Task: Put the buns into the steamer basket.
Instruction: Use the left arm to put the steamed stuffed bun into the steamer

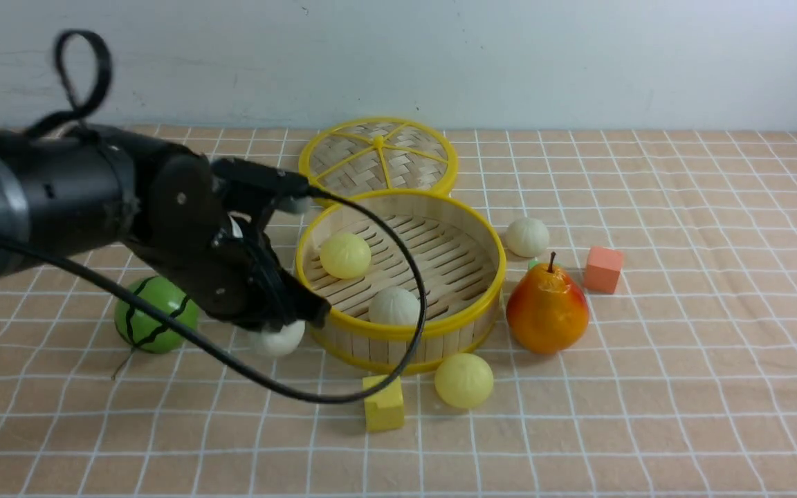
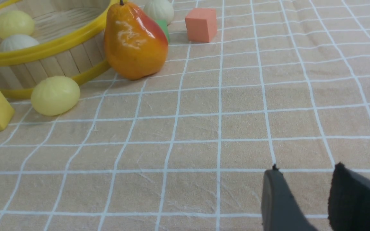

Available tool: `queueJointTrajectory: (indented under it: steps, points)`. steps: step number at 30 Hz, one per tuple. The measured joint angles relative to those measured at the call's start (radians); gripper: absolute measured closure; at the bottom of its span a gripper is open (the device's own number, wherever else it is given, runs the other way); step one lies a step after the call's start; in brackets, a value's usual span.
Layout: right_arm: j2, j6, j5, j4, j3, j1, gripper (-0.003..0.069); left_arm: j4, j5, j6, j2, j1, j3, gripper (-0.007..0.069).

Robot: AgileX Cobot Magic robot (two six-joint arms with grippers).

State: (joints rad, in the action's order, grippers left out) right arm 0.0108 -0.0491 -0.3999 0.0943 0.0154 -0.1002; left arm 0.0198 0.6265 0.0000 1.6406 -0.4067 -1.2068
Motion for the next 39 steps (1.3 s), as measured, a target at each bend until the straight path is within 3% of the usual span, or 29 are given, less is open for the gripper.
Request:
queueJointTrajectory:
  steps: [4,12,25,30,34,39]
  points:
    - [0.000,0.000,0.000,0.000,0.000,0.000,0.0420,0.050,0.004,0.047,-0.033,0.000,-0.055,0.0637]
    - [0.000,0.000,0.000,0.000,0.000,0.000,0.0420,0.201,0.005,0.268,0.122,0.000,-0.230,0.0637]
    - [0.000,0.000,0.000,0.000,0.000,0.000,0.0420,0.215,-0.005,0.369,0.414,-0.039,-0.502,0.0637]
    - [0.000,0.000,0.000,0.000,0.000,0.000,0.0420,0.144,-0.026,0.369,0.524,-0.039,-0.560,0.0617]
    - [0.000,0.000,0.000,0.000,0.000,0.000,0.0420,0.115,-0.029,0.361,0.536,-0.039,-0.568,0.0559]
    - [0.000,0.000,0.000,0.000,0.000,0.000,0.0420,0.111,0.050,0.218,0.505,-0.039,-0.577,0.0313]
